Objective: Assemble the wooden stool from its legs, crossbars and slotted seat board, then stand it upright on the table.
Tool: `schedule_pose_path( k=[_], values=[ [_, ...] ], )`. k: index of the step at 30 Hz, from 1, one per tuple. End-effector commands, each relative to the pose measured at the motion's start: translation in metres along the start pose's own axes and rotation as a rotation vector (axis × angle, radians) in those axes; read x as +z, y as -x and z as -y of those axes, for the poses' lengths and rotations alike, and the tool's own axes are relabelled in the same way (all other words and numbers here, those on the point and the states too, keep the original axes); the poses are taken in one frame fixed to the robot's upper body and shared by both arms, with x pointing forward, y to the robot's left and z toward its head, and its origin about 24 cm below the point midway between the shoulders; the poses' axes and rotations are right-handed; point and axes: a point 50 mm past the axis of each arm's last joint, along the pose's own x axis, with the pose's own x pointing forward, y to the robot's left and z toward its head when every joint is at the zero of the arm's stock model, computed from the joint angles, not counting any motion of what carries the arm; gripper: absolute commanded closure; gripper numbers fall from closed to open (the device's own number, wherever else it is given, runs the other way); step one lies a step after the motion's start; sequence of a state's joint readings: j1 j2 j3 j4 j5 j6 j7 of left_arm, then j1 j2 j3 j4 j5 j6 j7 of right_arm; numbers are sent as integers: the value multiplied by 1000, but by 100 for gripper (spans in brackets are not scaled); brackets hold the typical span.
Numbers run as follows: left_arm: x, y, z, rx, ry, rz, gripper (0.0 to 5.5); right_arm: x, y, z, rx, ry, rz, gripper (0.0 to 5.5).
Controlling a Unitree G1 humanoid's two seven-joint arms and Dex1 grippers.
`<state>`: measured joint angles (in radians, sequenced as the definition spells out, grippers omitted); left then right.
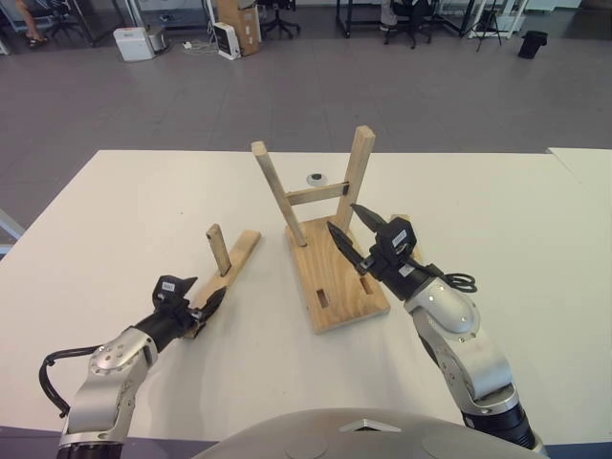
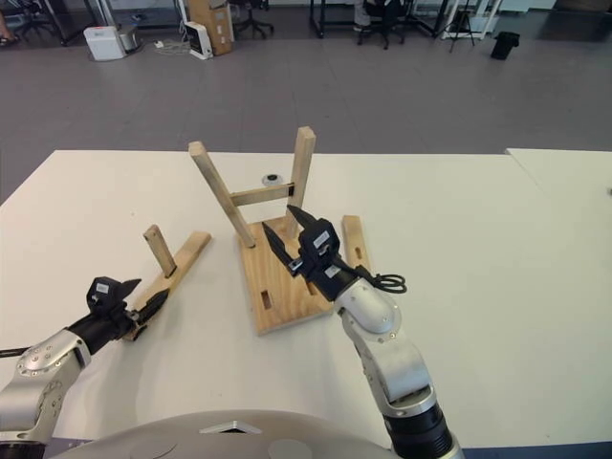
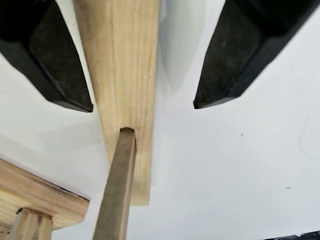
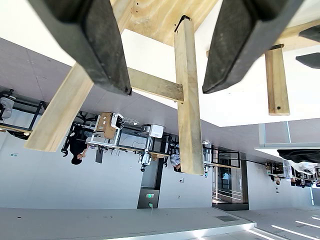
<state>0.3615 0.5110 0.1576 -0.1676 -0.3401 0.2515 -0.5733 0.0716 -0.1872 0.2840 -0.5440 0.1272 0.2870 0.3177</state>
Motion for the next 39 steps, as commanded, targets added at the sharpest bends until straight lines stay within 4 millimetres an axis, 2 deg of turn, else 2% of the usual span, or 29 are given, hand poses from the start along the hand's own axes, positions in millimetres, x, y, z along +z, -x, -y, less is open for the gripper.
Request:
schedule_pose_path(
  k=[1,5,9,16,19,22,28,35,37,39],
  values=[
    [10,3,8,-79,-73,-14,181,-1,0,-1,-9,-3,-3,285],
    [12,5,11,-99,-79,-57,181,-2,-1,-2,-11,-4,-1,285],
    [6,6,3,-53,-97,-99,181,-1,-2,-2,-5,-3,3,285],
    [10,4,7,1,-71,-57,181,0,-3,-4,10,6,8,285],
    [1,5,8,-5,-79,-104,181,1,-4,-4,17,7,10,285],
    [-9,11,1,8,-81,-147,181,2,-4,-3,17,10,12,285],
    [-11,11,1,-11,-83,-156,181,2,-3,-2,8,8,12,285],
    [-8,8,5,-43,-88,-155,312,1,-3,-1,2,6,10,285],
    [-7,8,7,-44,-84,-156,340,1,-3,-2,9,2,6,285],
    [-6,7,10,-49,-77,-157,345,1,-3,-2,18,-7,8,285]
  ],
)
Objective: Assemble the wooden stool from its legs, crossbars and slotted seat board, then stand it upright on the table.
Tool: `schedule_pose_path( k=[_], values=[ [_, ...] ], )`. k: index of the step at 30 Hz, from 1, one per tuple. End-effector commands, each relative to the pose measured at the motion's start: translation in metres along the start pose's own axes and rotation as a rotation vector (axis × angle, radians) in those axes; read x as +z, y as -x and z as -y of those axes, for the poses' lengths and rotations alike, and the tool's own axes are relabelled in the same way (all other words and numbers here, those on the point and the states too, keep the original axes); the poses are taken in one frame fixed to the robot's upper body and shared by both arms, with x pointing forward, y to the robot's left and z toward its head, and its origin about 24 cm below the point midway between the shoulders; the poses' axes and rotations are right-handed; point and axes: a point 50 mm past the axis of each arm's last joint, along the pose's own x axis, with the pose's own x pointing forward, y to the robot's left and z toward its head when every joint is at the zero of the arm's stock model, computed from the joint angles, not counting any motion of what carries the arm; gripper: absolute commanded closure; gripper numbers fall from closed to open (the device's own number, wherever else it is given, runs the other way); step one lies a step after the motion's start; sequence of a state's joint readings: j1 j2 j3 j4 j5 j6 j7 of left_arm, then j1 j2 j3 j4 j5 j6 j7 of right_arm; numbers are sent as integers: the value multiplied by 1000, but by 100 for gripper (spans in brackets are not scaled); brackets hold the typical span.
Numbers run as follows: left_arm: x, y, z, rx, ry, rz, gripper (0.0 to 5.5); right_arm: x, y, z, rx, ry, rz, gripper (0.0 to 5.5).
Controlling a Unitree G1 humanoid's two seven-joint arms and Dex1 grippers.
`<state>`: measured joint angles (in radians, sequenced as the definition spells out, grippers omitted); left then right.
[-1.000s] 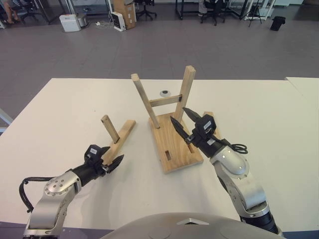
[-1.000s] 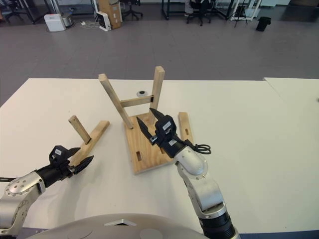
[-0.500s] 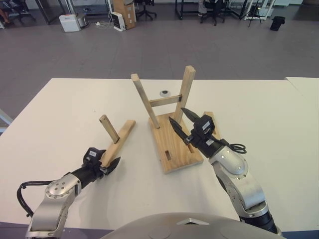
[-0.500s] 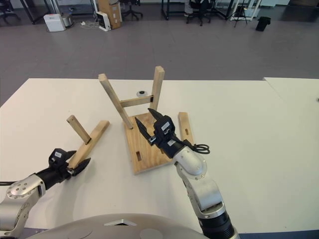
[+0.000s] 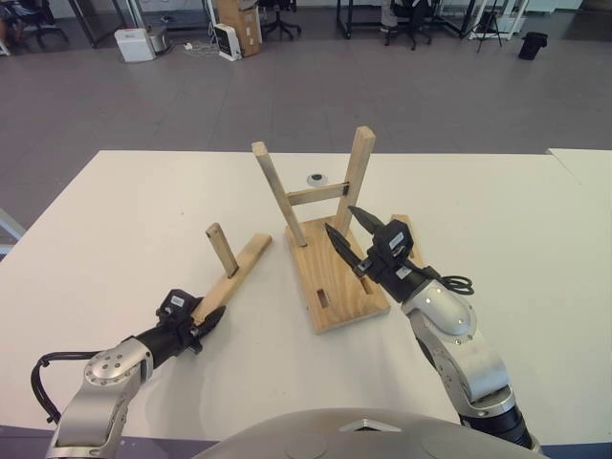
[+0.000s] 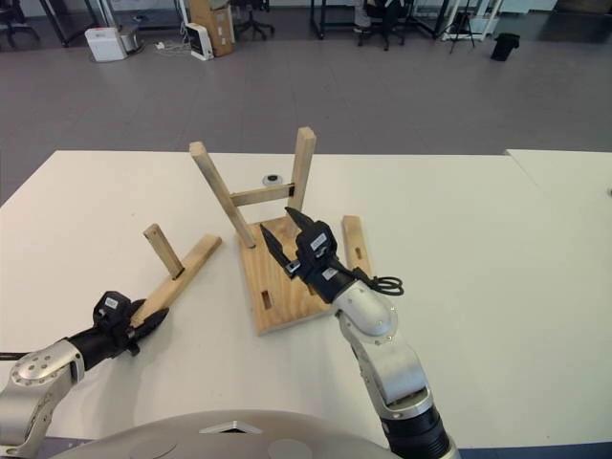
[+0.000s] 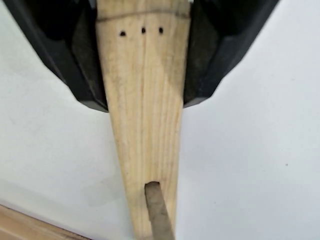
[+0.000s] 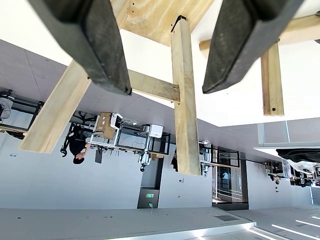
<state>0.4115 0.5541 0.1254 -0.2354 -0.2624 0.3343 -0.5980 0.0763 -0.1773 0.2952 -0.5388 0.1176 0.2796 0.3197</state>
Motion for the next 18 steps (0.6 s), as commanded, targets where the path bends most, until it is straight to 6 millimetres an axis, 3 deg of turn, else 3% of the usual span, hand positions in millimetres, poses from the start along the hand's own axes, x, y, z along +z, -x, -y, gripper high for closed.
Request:
schedule_pose_path(
  k=[1,4,7,9,10,12,14,16,18],
  values=[
    [1,-1,1,4,-3,-28,345,3,-2,1,10,0,19,285],
    [-3,-4,-7,77,81,-51,345,7,-3,8,-28,-7,52,285],
    [-3,-17,-43,253,187,-42,345,9,-3,14,-47,-20,59,285],
    [21,-33,-63,275,196,63,345,12,-3,17,-54,-46,85,285],
    [37,-39,-67,256,177,124,345,14,-4,19,-54,-59,98,285],
    [93,-50,-75,175,102,325,345,23,-5,26,-46,-115,150,285],
    [143,-50,-83,112,63,509,345,36,-4,39,-55,-186,218,285],
    [199,-46,-92,105,83,703,345,52,-1,62,-108,-247,307,251],
    [250,-37,-87,25,54,851,345,72,1,81,-103,-303,390,220]
  ],
)
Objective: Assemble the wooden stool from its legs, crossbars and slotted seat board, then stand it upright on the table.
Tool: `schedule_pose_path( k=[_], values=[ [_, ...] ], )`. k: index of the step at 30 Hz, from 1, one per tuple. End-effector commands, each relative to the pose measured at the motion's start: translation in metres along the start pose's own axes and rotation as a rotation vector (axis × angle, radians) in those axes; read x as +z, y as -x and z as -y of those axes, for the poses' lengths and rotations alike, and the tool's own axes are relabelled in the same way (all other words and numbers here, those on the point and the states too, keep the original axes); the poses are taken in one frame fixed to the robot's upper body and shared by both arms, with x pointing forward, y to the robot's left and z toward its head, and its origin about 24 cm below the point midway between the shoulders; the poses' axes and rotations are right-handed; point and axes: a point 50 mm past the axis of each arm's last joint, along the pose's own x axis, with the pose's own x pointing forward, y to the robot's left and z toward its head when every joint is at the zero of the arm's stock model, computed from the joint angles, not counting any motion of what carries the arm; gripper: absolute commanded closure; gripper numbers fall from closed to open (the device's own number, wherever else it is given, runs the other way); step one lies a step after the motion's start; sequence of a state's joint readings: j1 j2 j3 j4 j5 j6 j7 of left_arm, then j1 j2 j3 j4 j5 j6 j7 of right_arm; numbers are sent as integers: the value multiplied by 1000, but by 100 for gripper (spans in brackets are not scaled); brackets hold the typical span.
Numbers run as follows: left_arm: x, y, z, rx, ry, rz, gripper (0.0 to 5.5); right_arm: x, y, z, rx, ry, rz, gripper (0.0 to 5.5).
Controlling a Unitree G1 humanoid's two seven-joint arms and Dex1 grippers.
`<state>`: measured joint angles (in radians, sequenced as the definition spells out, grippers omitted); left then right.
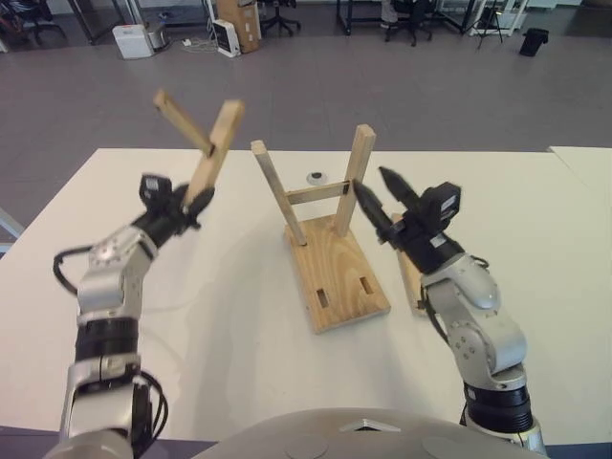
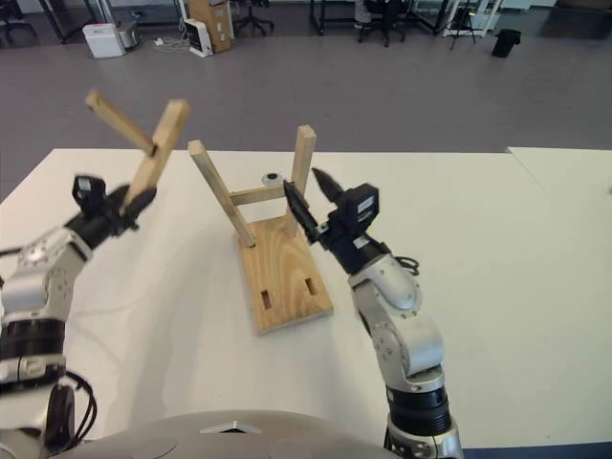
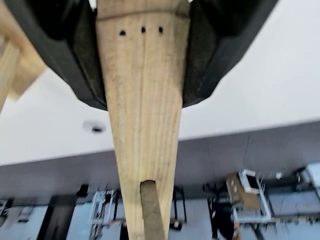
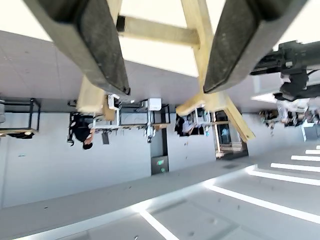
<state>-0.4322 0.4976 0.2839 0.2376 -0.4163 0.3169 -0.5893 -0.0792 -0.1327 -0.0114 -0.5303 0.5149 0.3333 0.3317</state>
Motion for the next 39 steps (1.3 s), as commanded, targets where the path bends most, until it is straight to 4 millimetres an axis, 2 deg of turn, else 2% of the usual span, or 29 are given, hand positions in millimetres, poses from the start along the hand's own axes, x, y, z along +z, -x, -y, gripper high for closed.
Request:
schedule_pose_path(
  k=[1,3,4,6,9,14,18,27,34,39],
  values=[
    [96,-37,20,-190,3,307,345,49,-13,23,24,-105,167,195],
    [124,-41,49,-444,65,358,345,74,-21,27,93,-226,239,158],
    [128,-39,70,-607,93,340,345,84,-22,23,197,-299,240,133],
    [122,-28,108,-907,160,257,345,100,-25,16,352,-435,243,127],
    [108,-13,132,-1127,239,136,345,113,-27,10,488,-557,229,127],
    [97,-6,143,-1228,283,45,346,120,-27,7,580,-617,189,47],
    [85,-4,142,-1229,289,4,346,120,-26,8,584,-628,172,47],
    [77,-1,147,-1232,291,-4,346,104,-29,9,529,-666,124,213],
    [69,0,150,-1229,294,-18,346,97,-20,11,507,-679,99,335],
    [54,3,149,-1187,238,-62,346,96,-18,14,496,-633,57,338]
  ],
)
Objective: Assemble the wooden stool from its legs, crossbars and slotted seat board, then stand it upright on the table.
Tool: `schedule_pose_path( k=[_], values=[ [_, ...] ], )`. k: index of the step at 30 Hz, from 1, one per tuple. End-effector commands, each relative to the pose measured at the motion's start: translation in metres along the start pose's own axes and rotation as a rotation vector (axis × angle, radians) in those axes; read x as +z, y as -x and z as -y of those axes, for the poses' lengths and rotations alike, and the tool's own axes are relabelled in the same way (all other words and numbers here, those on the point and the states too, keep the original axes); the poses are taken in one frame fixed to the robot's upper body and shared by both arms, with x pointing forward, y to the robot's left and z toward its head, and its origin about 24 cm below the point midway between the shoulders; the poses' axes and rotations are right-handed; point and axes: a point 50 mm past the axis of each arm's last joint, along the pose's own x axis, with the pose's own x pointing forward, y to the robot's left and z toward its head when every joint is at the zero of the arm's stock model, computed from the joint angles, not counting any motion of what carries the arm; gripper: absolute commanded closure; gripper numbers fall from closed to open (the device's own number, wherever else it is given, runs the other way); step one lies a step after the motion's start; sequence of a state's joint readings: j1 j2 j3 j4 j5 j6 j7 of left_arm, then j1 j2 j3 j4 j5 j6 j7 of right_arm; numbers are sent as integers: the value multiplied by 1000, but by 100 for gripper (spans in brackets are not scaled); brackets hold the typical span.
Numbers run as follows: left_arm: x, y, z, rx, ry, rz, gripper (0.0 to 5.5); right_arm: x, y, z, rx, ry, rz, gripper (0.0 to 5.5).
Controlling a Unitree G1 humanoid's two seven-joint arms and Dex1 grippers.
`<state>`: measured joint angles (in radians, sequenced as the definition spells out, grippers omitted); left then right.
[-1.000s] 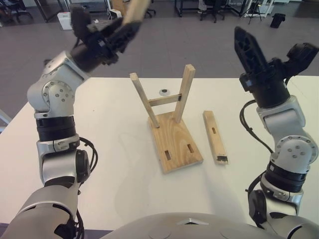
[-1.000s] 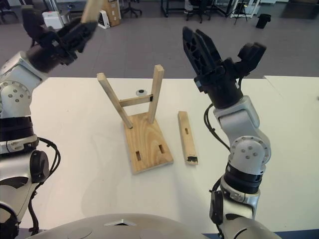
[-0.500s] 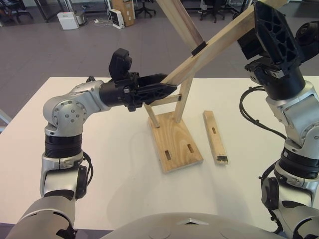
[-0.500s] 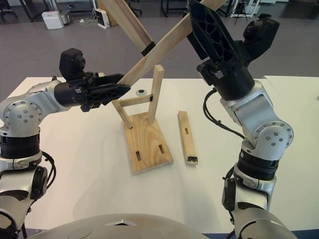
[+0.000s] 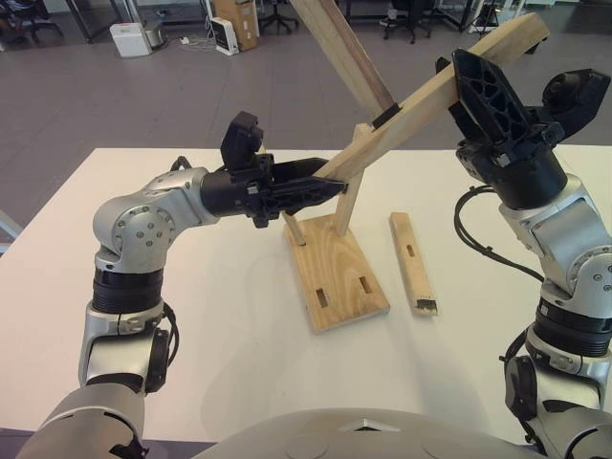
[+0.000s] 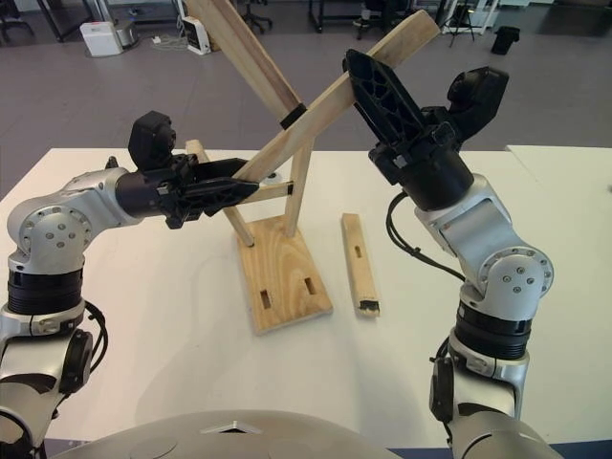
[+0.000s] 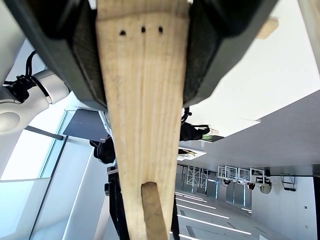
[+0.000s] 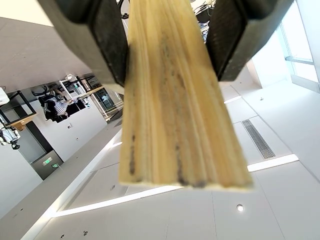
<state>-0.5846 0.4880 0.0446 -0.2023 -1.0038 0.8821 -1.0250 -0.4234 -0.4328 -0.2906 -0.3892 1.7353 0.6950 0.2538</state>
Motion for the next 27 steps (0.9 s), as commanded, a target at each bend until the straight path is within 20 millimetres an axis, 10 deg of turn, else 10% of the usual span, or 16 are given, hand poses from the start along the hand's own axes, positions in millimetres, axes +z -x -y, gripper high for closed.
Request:
schedule_pose_path(
  k=[1,15,27],
  values=[
    [-14,6,0,68,-11,-56,306,2,4,2,-37,55,-72,338],
    [-179,52,32,436,237,-298,241,-14,49,41,-88,361,-642,341],
    [-208,43,15,516,-28,-479,241,-28,51,52,51,429,-702,341]
  ],
)
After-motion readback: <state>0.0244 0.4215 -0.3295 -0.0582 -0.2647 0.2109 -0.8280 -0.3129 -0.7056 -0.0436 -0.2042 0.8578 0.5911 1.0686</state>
